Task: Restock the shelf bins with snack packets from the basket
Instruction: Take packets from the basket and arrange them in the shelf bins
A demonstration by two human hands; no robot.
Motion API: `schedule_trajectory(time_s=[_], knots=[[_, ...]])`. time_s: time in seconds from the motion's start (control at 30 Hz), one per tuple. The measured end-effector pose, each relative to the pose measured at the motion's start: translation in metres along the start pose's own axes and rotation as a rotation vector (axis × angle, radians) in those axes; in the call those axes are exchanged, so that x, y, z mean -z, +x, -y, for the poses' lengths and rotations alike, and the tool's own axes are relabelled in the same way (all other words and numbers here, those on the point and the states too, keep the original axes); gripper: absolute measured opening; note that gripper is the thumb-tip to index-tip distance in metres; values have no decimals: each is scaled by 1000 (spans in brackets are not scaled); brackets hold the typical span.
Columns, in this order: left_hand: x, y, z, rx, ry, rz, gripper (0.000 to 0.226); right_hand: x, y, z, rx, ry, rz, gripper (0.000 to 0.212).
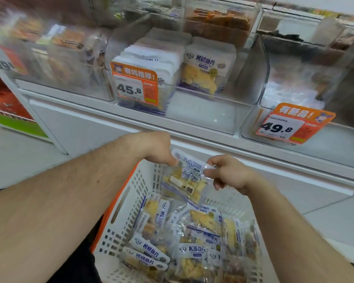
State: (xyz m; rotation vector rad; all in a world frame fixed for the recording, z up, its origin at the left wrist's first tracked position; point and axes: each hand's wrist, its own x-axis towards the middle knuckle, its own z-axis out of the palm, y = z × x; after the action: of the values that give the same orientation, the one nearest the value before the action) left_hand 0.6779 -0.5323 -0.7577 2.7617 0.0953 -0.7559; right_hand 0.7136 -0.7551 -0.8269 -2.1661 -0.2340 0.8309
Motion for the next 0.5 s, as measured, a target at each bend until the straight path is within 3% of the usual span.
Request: schedule_trajectory(time_s=[0.07, 0.17, 0.23, 0.3, 0.4, 0.5], knots=[[-4, -5, -7, -3, -30, -26, 79, -2, -8, 17, -27, 159, -30, 24], [-21, -11, -22, -81, -70, 59, 101, -16, -19, 43, -68, 376, -24, 14], [-32, -15, -30, -120, -24, 77, 100, -26, -23, 55, -81, 469, -14, 11], [-41, -14, -32, -154, 10, 5, 79, -33, -24, 61, -98, 537, -14, 14], [-45, -9, -26, -181, -33, -173, 30, -35, -26, 64, -106, 611, -4, 15], [-33, -9, -18, -147, -202, -250, 16, -23, -29, 64, -93, 578, -74, 30]])
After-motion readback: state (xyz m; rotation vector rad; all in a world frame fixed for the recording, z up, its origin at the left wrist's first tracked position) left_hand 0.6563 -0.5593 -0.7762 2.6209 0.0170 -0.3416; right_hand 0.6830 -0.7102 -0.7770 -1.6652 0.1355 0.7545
